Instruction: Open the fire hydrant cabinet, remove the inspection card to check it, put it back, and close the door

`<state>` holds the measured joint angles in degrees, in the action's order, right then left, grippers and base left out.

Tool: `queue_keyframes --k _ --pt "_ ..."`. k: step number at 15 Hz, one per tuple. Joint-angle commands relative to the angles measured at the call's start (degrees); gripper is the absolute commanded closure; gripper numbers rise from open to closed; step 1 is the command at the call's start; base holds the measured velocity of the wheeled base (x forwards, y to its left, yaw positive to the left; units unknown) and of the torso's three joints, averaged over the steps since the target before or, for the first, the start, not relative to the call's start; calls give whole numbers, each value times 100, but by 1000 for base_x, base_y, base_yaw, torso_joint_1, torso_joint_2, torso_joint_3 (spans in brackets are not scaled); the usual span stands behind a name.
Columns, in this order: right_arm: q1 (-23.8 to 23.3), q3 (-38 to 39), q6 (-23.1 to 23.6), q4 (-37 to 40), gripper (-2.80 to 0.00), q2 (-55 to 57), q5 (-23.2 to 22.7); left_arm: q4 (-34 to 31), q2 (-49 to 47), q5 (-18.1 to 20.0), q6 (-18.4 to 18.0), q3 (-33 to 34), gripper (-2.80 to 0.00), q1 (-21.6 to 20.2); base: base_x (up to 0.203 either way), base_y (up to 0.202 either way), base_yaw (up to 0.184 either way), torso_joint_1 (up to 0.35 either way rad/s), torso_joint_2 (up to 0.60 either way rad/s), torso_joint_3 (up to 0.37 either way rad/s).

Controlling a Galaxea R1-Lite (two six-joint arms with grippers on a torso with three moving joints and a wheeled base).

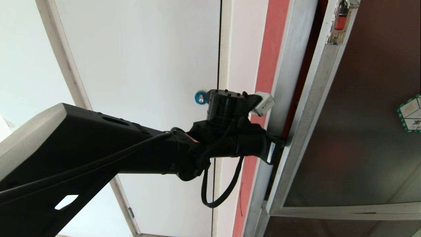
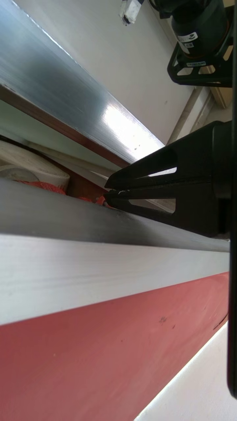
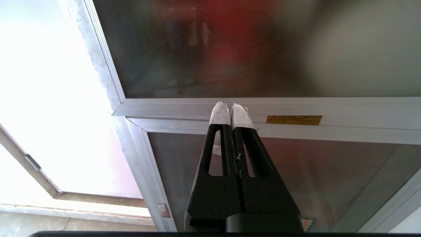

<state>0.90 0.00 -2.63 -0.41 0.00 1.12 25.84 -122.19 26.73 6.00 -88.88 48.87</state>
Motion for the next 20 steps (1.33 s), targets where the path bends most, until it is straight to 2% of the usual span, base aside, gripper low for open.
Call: queue_keyframes --k 1,8,14,20 --pt "-2 9 0 -2 0 9 2 14 122 51 6 94 0 16 0 0 0 0 0 0" --pt "6 9 0 -2 0 9 2 35 387 59 33 351 0 328 0 0 0 0 0 0" --pt "0 9 0 -2 0 9 2 39 621 58 33 758 0 782 0 0 0 0 0 0" --pt "0 9 0 -2 0 9 2 44 864 75 191 1021 0 1268 0 0 0 0 0 0"
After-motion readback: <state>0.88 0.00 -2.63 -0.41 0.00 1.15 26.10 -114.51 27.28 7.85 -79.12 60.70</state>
